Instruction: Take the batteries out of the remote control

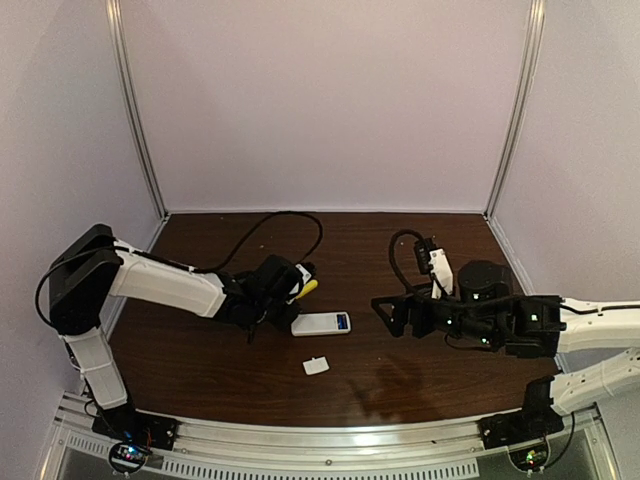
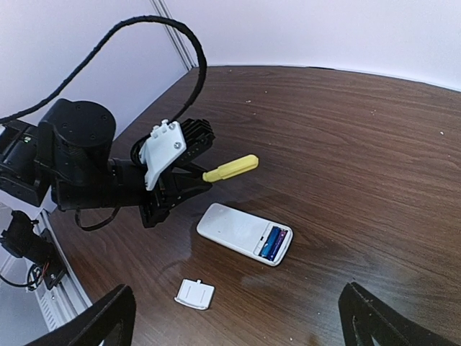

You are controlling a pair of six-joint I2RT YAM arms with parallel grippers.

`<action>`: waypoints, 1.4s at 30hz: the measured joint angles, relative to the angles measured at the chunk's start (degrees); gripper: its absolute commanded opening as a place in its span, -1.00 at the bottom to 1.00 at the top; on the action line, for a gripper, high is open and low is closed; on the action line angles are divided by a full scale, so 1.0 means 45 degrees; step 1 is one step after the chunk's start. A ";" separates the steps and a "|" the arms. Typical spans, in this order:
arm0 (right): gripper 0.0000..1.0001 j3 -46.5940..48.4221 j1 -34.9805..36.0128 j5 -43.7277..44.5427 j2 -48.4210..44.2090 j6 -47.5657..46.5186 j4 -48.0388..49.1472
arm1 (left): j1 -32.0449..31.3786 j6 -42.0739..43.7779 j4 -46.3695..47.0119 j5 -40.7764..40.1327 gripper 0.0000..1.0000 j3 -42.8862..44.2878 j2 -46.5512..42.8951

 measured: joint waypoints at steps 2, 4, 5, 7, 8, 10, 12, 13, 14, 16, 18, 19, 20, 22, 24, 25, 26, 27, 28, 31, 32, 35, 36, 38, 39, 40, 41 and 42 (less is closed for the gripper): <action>0.99 0.0000 0.0000 0.0019 0.0146 -0.0083 0.0000 | -0.0199 0.0083 0.0588 -0.0335 -1.00 -0.0413 -0.0296; 0.99 0.0000 0.0000 0.0058 0.0223 -0.0160 -0.0005 | -0.0321 0.0155 0.1195 -0.0583 -1.00 -0.0981 -0.0709; 0.99 0.0005 0.0000 0.0078 0.0262 -0.0194 -0.0005 | -0.0350 0.0170 0.1579 -0.0631 -1.00 -0.1326 -0.0952; 0.99 0.0015 0.0000 0.0102 0.0355 -0.0219 -0.0005 | -0.0374 0.0160 0.2307 -0.0631 -1.00 -0.2064 -0.1515; 0.99 0.0019 0.0000 0.0097 0.0413 -0.0243 0.0000 | -0.0374 0.0136 0.2754 -0.0573 -1.00 -0.2531 -0.1880; 0.99 0.0019 0.0000 0.0044 0.0568 -0.0277 0.0005 | -0.0369 -0.0005 0.3638 -0.0350 -1.00 -0.3371 -0.2540; 0.99 0.0019 0.0000 -0.0034 0.0670 -0.0291 0.0068 | -0.0374 -0.0223 0.4299 -0.0146 -1.00 -0.3993 -0.3050; 0.99 0.0019 -0.0005 -0.0058 0.0753 -0.0291 0.0170 | -0.0369 -0.0330 0.4639 -0.0015 -1.00 -0.4289 -0.3288; 0.99 0.0024 -0.0010 -0.0087 0.0869 -0.0296 0.0287 | -0.0369 -0.0403 0.4886 0.0141 -1.00 -0.4503 -0.3463; 0.99 0.0194 -0.0049 -0.0194 0.1292 -0.0287 0.0345 | -0.0369 -0.0534 0.5513 0.0476 -1.00 -0.4959 -0.3798; 0.99 0.0583 -0.0107 -0.0491 0.1773 -0.0301 0.0189 | -0.0369 -0.0656 0.6125 0.0908 -1.00 -0.5411 -0.4090; 0.99 0.0908 -0.0121 -0.0743 0.2050 -0.0316 0.0044 | -0.0374 -0.0690 0.6407 0.1190 -1.00 -0.5600 -0.4192; 0.99 0.1316 -0.0136 -0.1025 0.2370 -0.0359 -0.0136 | -0.0369 -0.0729 0.6693 0.1530 -1.00 -0.5785 -0.4289; 0.99 0.2239 -0.0185 -0.1617 0.2953 -0.0437 -0.0597 | -0.0374 -0.0806 0.7009 0.2239 -1.00 -0.6003 -0.4439; 0.99 0.3147 -0.0209 -0.2166 0.3410 -0.0495 -0.1107 | -0.0374 -0.0869 0.7257 0.2783 -1.00 -0.6110 -0.4580; 0.99 0.3546 -0.0248 -0.2409 0.3585 -0.0500 -0.1360 | -0.0374 -0.0884 0.7334 0.2997 -1.00 -0.6149 -0.4677; 0.99 0.3954 -0.0262 -0.2671 0.3764 -0.0510 -0.1637 | -0.0374 -0.0889 0.7397 0.3147 -1.00 -0.6169 -0.4775; 0.99 0.4289 -0.0296 -0.2885 0.3925 -0.0505 -0.1860 | -0.0384 -0.0889 0.7509 0.3405 -1.00 -0.6188 -0.4911; 0.99 0.4614 -0.0374 -0.3123 0.4085 -0.0505 -0.2142 | -0.0384 -0.0889 0.7601 0.3619 -1.00 -0.6203 -0.5027; 0.99 0.5464 -0.0699 -0.3973 0.4663 -0.0481 -0.2929 | -0.0384 -0.0865 0.7893 0.4279 -1.00 -0.6227 -0.5285; 0.99 0.5765 -0.0874 -0.4391 0.4935 -0.0481 -0.3249 | -0.0389 -0.0835 0.7975 0.4464 -1.00 -0.6227 -0.5319; 0.99 0.6373 -0.1302 -0.5309 0.5620 -0.0471 -0.4041 | -0.0471 -0.0758 0.8043 0.4823 -1.00 -0.6227 -0.5343; 0.99 0.6557 -0.1413 -0.5620 0.5848 -0.0466 -0.4328 | -0.0505 -0.0733 0.8038 0.4901 -1.00 -0.6232 -0.5343; 0.99 0.6873 -0.1569 -0.6125 0.6261 -0.0476 -0.4911 | -0.0554 -0.0729 0.8058 0.4974 -1.00 -0.6237 -0.5343; 0.99 0.7053 -0.1632 -0.6343 0.6460 -0.0476 -0.5260 | -0.0588 -0.0733 0.8126 0.4979 -1.00 -0.6271 -0.5343; 0.99 0.7218 -0.1676 -0.6533 0.6625 -0.0481 -0.5547 | -0.0597 -0.0733 0.8204 0.4974 -1.00 -0.6324 -0.5343; 0.99 0.7388 -0.1705 -0.6747 0.6795 -0.0486 -0.5843 | -0.0597 -0.0729 0.8233 0.4974 -1.00 -0.6373 -0.5353; 0.99 0.7465 -0.1729 -0.6897 0.6883 -0.0491 -0.6013 | -0.0597 -0.0724 0.8281 0.4983 -1.00 -0.6445 -0.5362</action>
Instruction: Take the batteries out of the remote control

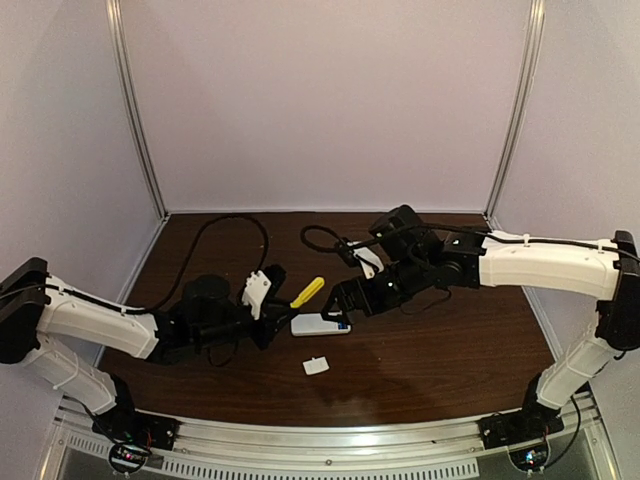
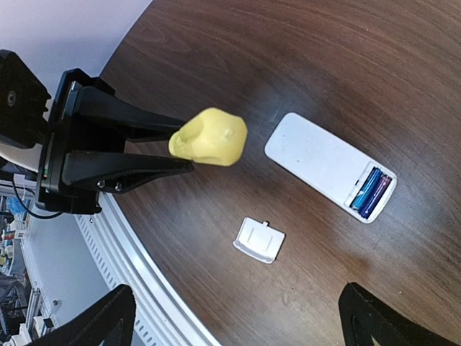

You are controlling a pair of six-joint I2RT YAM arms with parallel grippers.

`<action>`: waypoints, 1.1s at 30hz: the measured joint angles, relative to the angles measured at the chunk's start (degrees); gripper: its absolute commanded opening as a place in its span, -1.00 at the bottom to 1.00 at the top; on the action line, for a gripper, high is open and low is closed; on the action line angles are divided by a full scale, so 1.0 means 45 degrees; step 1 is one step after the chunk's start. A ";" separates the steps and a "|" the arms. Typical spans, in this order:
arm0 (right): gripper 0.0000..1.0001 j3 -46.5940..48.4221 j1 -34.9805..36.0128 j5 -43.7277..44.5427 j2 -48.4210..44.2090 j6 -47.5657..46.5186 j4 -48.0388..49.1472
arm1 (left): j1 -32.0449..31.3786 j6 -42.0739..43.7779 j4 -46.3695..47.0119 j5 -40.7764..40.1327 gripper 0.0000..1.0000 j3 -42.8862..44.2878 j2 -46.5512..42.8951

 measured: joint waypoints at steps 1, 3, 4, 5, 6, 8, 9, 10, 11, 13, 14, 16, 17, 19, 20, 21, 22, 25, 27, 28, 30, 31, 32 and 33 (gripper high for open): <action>0.99 0.0063 -0.0029 -0.0194 0.0053 0.0005 -0.0199 | 0.0000 0.0015 0.0058 0.0024 -1.00 -0.0102 -0.0010; 0.99 0.0102 -0.0039 -0.0447 0.0058 0.0015 -0.0442 | 0.0000 0.0078 0.0180 0.0121 -1.00 -0.0340 -0.0034; 0.99 0.0141 -0.0063 -0.0539 0.0058 0.0044 -0.0534 | 0.0000 0.0112 0.0272 0.0189 -1.00 -0.0476 -0.0044; 0.99 0.0180 -0.0063 -0.0636 0.0063 0.0107 -0.0617 | 0.0000 0.0155 0.0340 0.0306 -1.00 -0.0588 -0.0049; 0.99 0.0257 -0.0073 -0.0690 0.0078 0.0204 -0.0685 | 0.0000 0.0204 0.0427 0.0427 -1.00 -0.0704 -0.0049; 0.99 0.0544 -0.0155 -0.0835 0.0189 0.0408 -0.0758 | -0.0010 0.0306 0.0602 0.0738 -1.00 -0.0874 -0.0049; 0.99 0.0699 -0.0204 -0.0894 0.0277 0.0520 -0.0772 | -0.0015 0.0359 0.0631 0.0840 -1.00 -0.0899 -0.0049; 0.99 0.0860 -0.0248 -0.0942 0.0384 0.0627 -0.0767 | -0.0029 0.0423 0.0675 0.0942 -1.00 -0.0908 -0.0049; 0.99 0.1025 -0.0296 -0.0986 0.0515 0.0714 -0.0772 | -0.0063 0.0486 0.0729 0.1001 -1.00 -0.0908 -0.0049; 0.99 0.1316 -0.0369 -0.1093 0.0816 0.0947 -0.0753 | -0.0185 0.0646 0.0855 0.1088 -1.00 -0.0908 -0.0044; 0.99 0.1423 -0.0403 -0.1180 0.1001 0.1078 -0.0733 | -0.0311 0.0763 0.0923 0.1107 -1.00 -0.0908 -0.0044; 0.99 0.1579 -0.0457 -0.1360 0.1321 0.1316 -0.0724 | -0.0583 0.0981 0.1005 0.1137 -1.00 -0.0908 -0.0005; 0.98 0.1647 -0.0466 -0.1467 0.1477 0.1379 -0.0709 | -0.0699 0.1078 0.1010 0.1137 -1.00 -0.0908 0.0044; 0.93 0.1841 -0.0476 -0.1661 0.1812 0.1545 -0.0729 | -0.0835 0.1214 0.1005 0.1161 -1.00 -0.0903 0.0146; 0.88 0.1914 -0.0476 -0.1792 0.1953 0.1598 -0.0743 | -0.0850 0.1268 0.1001 0.1171 -1.00 -0.0903 0.0175; 0.82 0.1957 -0.0476 -0.1885 0.2040 0.1622 -0.0753 | -0.0845 0.1321 0.1001 0.1166 -1.00 -0.0903 0.0194; 0.76 0.1982 -0.0476 -0.2011 0.2108 0.1661 -0.0758 | -0.0845 0.1350 0.1001 0.1156 -1.00 -0.0903 0.0209; 0.57 0.1982 -0.0476 -0.2370 0.2191 0.1695 -0.0792 | -0.0845 0.1413 0.1010 0.1141 -1.00 -0.0845 0.0238; 0.50 0.1982 -0.0476 -0.2642 0.2220 0.1719 -0.0845 | -0.0845 0.1433 0.1025 0.1156 -1.00 -0.0797 0.0282; 0.47 0.1987 -0.0476 -0.2739 0.2225 0.1681 -0.0869 | -0.0845 0.1443 0.1025 0.1166 -1.00 -0.0767 0.0311; 0.42 0.2006 -0.0476 -0.2924 0.2244 0.1676 -0.0928 | -0.0845 0.1481 0.1035 0.1171 -1.00 -0.0651 0.0393; 0.41 0.2025 -0.0476 -0.2982 0.2244 0.1681 -0.0962 | -0.0845 0.1501 0.1049 0.1175 -1.00 -0.0612 0.0432; 0.41 0.2050 -0.0476 -0.3041 0.2249 0.1656 -0.0986 | -0.0845 0.1520 0.1069 0.1175 -1.00 -0.0578 0.0461; 0.41 0.2084 -0.0476 -0.3094 0.2249 0.1642 -0.1020 | -0.0845 0.1530 0.1078 0.1175 -1.00 -0.0554 0.0486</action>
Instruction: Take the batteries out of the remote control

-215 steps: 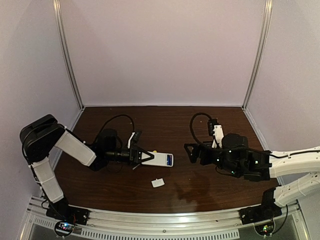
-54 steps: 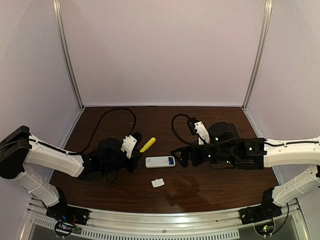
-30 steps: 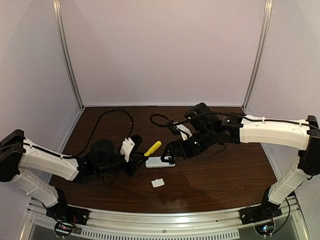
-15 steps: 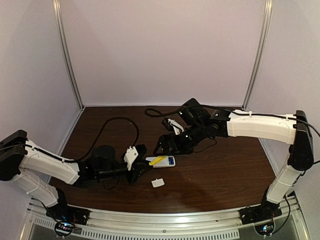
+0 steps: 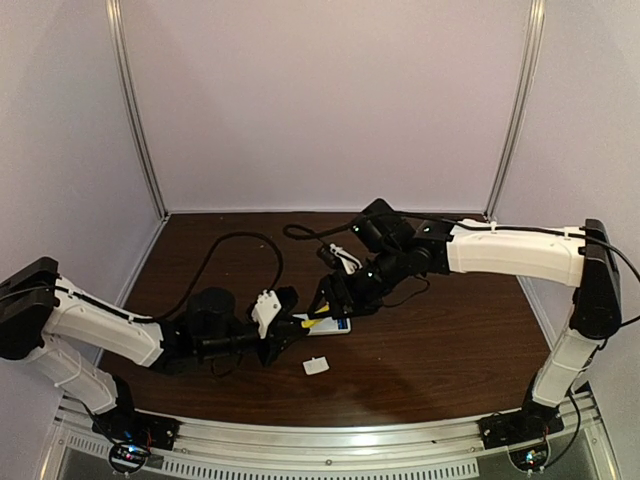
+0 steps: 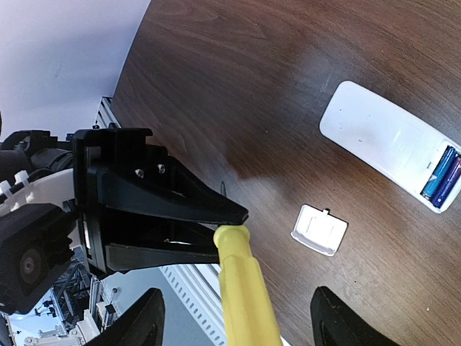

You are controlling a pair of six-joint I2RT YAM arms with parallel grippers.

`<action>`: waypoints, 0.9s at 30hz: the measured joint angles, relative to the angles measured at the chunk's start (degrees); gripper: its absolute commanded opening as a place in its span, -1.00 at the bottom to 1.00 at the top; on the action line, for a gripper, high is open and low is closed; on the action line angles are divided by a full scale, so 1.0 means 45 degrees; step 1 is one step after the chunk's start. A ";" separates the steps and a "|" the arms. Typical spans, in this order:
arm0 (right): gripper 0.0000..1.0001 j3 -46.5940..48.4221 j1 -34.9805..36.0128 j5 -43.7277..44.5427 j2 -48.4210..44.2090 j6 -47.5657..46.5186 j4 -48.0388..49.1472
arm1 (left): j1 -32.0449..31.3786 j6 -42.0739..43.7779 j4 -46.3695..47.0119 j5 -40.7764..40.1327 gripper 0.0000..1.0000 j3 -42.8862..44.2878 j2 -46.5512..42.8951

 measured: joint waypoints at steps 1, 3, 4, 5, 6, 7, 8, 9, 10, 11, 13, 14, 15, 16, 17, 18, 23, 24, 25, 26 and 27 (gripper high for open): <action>0.41 0.0092 0.0000 -0.0063 0.0015 0.0000 -0.0073 | 0.0000 0.0024 0.0000 -0.0005 -1.00 0.0039 0.0039; 0.40 0.0253 0.0000 -0.0097 0.0053 -0.0029 -0.0136 | 0.0000 0.0063 0.0005 -0.0005 -1.00 0.0126 0.0126; 0.36 0.0359 0.0000 -0.0107 0.0102 -0.0058 -0.0175 | 0.0000 0.0087 0.0005 -0.0005 -1.00 0.0155 0.0165; 0.34 0.0471 0.0000 -0.0112 0.0165 -0.0092 -0.0199 | -0.0005 0.0107 0.0010 -0.0015 -1.00 0.0170 0.0194; 0.31 0.0554 0.0000 -0.0117 0.0228 -0.0112 -0.0209 | -0.0019 0.0131 0.0010 -0.0053 -1.00 0.0189 0.0228; 0.28 0.0573 0.0000 -0.0126 0.0277 -0.0146 -0.0214 | -0.0049 0.0165 0.0005 -0.0087 -1.00 0.0204 0.0262; 0.26 0.0588 0.0000 -0.0146 0.0330 -0.0160 -0.0238 | -0.0078 0.0189 0.0005 -0.0117 -1.00 0.0223 0.0282; 0.24 0.0588 0.0000 -0.0160 0.0393 -0.0175 -0.0257 | -0.0126 0.0223 0.0000 -0.0155 -1.00 0.0262 0.0301; 0.18 0.0588 0.0000 -0.0175 0.0442 -0.0204 -0.0287 | -0.0170 0.0238 0.0000 -0.0189 -1.00 0.0296 0.0306; 0.15 0.0588 0.0000 -0.0204 0.0505 -0.0214 -0.0330 | -0.0204 0.0257 0.0005 -0.0257 -1.00 0.0321 0.0306; 0.10 0.0588 0.0000 -0.0243 0.0563 -0.0267 -0.0359 | -0.0243 0.0272 0.0000 -0.0452 -1.00 0.0350 0.0311; 0.08 0.0588 0.0000 -0.0296 0.0588 -0.0262 -0.0369 | -0.0253 0.0272 0.0000 -0.0554 -1.00 0.0355 0.0311; 0.05 0.0588 0.0000 -0.0335 0.0593 -0.0282 -0.0364 | -0.0253 0.0272 -0.0005 -0.0646 -1.00 0.0359 0.0311; 0.01 0.0588 0.0000 -0.0369 0.0593 -0.0287 -0.0364 | -0.0253 0.0277 -0.0005 -0.0729 -1.00 0.0359 0.0311; -0.02 0.0588 0.0000 -0.0408 0.0593 -0.0282 -0.0355 | -0.0253 0.0272 -0.0005 -0.0821 -1.00 0.0364 0.0311; -0.03 0.0588 0.0000 -0.0427 0.0593 -0.0311 -0.0345 | -0.0253 0.0272 -0.0005 -0.0879 -1.00 0.0364 0.0311; -0.05 0.0588 0.0000 -0.0491 0.0593 -0.0282 -0.0321 | -0.0253 0.0272 -0.0010 -0.1020 -1.00 0.0364 0.0311; -0.06 0.0588 0.0000 -0.0491 0.0593 -0.0282 -0.0311 | -0.0253 0.0277 -0.0010 -0.1064 -1.00 0.0364 0.0311; -0.06 0.0588 0.0000 -0.0491 0.0593 -0.0277 -0.0301 | -0.0253 0.0277 -0.0015 -0.1098 -1.00 0.0364 0.0311; -0.06 0.0588 0.0000 -0.0491 0.0593 -0.0277 -0.0296 | -0.0253 0.0277 -0.0015 -0.1127 -1.00 0.0364 0.0311; -0.06 0.0588 0.0000 -0.0491 0.0593 -0.0267 -0.0291 | -0.0253 0.0282 -0.0015 -0.1151 -1.00 0.0364 0.0311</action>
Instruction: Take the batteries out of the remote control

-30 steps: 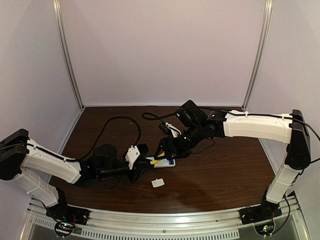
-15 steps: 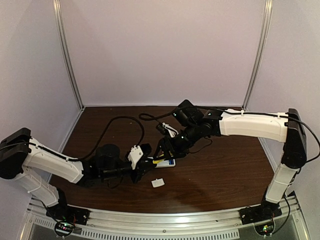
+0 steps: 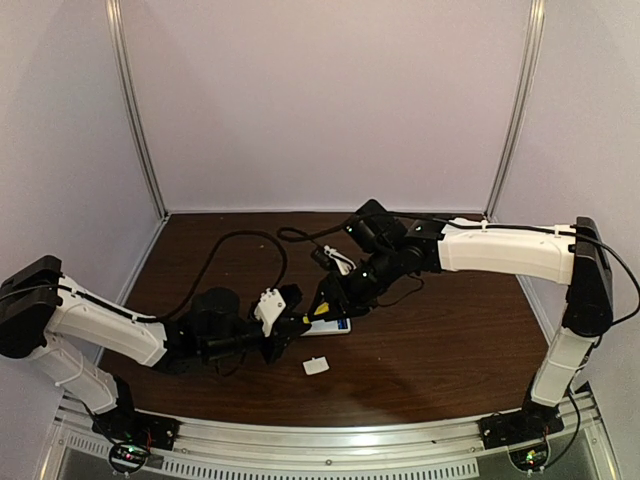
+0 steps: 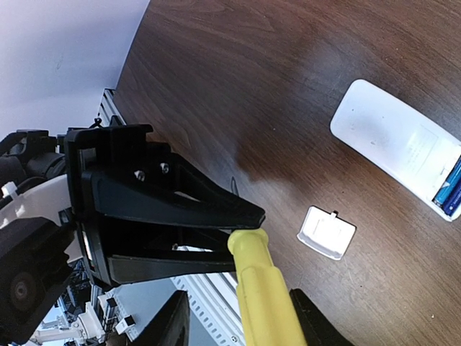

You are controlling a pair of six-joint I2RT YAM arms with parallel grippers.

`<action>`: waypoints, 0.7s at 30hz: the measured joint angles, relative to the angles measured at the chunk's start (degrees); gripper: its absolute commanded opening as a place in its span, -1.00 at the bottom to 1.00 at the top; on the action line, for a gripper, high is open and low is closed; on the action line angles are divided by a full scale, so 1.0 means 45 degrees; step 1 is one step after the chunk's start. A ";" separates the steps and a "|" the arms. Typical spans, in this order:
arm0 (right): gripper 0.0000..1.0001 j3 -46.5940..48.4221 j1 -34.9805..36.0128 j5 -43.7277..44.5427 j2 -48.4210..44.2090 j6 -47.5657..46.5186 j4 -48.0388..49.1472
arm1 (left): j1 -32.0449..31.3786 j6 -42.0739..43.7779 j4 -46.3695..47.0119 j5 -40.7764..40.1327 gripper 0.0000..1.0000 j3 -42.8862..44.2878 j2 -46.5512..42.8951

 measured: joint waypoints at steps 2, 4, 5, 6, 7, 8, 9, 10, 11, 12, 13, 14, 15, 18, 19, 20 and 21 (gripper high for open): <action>-0.05 0.0000 0.0000 0.0005 0.0005 0.0049 0.0015 | -0.0029 0.0005 0.0000 -0.0044 -1.00 0.0000 0.0000; -0.03 0.0000 0.0000 0.0015 0.0005 0.0087 0.0034 | -0.0083 0.0015 0.0000 -0.0117 -1.00 0.0000 0.0000; -0.03 0.0000 0.0000 0.0024 0.0005 0.0121 0.0053 | -0.0112 0.0034 0.0000 -0.0155 -1.00 0.0000 0.0000; -0.02 0.0000 0.0000 0.0039 0.0005 0.0155 0.0073 | -0.0131 0.0039 0.0000 -0.0180 -1.00 0.0000 0.0000; -0.02 0.0000 0.0000 0.0058 0.0005 0.0180 0.0092 | -0.0151 0.0049 0.0000 -0.0199 -1.00 0.0000 0.0000; -0.02 0.0000 0.0000 0.0083 0.0005 0.0214 0.0097 | -0.0165 0.0049 0.0000 -0.0228 -1.00 0.0000 0.0000; -0.02 0.0000 0.0000 0.0107 0.0005 0.0228 0.0102 | -0.0165 0.0049 0.0000 -0.0243 -1.00 0.0000 0.0000; -0.02 0.0000 0.0000 0.0131 0.0005 0.0248 0.0107 | -0.0165 0.0049 0.0000 -0.0257 -1.00 0.0000 0.0000; -0.02 0.0000 0.0000 0.0160 0.0005 0.0272 0.0117 | -0.0165 0.0049 0.0000 -0.0277 -1.00 0.0000 0.0000; -0.02 0.0000 0.0000 0.0175 0.0005 0.0282 0.0126 | -0.0165 0.0049 0.0000 -0.0287 -1.00 0.0000 0.0000; -0.02 0.0000 0.0000 0.0194 0.0005 0.0296 0.0141 | -0.0165 0.0049 0.0000 -0.0291 -1.00 0.0000 -0.0005; -0.02 0.0000 0.0000 0.0204 0.0005 0.0311 0.0146 | -0.0165 0.0049 0.0000 -0.0301 -1.00 0.0000 -0.0005; -0.03 0.0000 0.0000 0.0214 0.0005 0.0316 0.0155 | -0.0165 0.0049 -0.0005 -0.0311 -1.00 0.0000 -0.0005; -0.08 0.0000 0.0000 0.0277 0.0005 0.0321 0.0170 | -0.0165 0.0049 -0.0005 -0.0335 -1.00 0.0000 -0.0005; -0.10 0.0000 0.0000 0.0306 0.0005 0.0325 0.0170 | -0.0165 0.0049 -0.0005 -0.0340 -1.00 0.0000 -0.0005; -0.11 0.0000 0.0000 0.0321 0.0005 0.0316 0.0170 | -0.0170 0.0049 -0.0005 -0.0340 -1.00 0.0000 -0.0005; -0.14 0.0000 0.0000 0.0345 0.0005 0.0325 0.0175 | -0.0170 0.0049 -0.0005 -0.0345 -1.00 0.0000 -0.0005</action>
